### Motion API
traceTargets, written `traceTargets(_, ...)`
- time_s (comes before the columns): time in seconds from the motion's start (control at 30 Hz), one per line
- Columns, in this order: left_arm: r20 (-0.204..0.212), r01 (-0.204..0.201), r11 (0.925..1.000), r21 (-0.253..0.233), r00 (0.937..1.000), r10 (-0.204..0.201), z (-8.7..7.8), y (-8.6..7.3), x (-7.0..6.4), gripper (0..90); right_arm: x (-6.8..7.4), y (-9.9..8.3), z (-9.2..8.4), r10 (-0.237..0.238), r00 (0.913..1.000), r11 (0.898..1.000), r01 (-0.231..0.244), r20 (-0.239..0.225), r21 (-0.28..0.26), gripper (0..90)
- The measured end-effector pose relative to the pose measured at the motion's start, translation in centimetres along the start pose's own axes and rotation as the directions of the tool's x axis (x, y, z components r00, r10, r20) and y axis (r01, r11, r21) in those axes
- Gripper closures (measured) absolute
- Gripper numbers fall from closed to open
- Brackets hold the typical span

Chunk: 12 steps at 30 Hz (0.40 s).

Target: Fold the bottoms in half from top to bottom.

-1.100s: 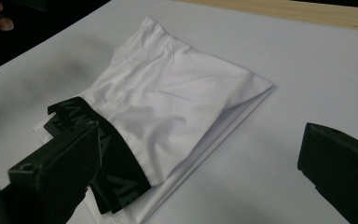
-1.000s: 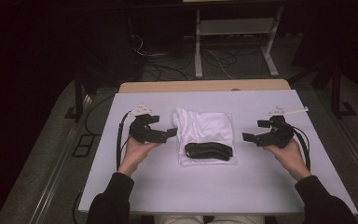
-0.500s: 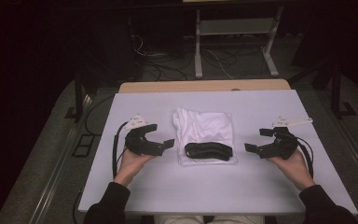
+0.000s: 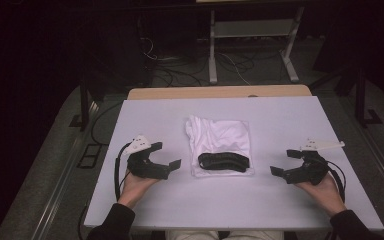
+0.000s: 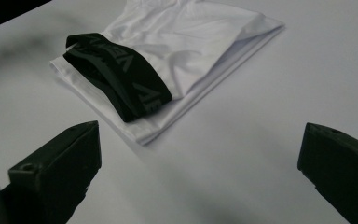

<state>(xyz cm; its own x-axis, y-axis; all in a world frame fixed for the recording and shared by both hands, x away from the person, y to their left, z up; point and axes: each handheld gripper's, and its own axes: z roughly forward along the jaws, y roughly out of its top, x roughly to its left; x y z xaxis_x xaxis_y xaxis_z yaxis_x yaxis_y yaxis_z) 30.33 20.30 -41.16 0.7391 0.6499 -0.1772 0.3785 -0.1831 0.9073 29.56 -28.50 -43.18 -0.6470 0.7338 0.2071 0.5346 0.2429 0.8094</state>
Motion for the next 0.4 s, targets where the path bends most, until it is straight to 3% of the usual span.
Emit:
traceTargets(0.27,-0.021,0.022,0.9997,0.012,0.9995,-0.022,-1.2,-2.1,0.4,0.0,-0.2,-1.5,-1.0,0.007,0.9998,1.000,-0.007,0.019,0.011,0.0)
traceTargets(0.4,-0.005,0.041,0.9989,0.021,0.9991,-0.041,-1.1,-2.5,0.5,0.0,-0.2,-1.8,-1.1,0.005,0.9996,1.000,-0.005,0.027,0.009,0.0)
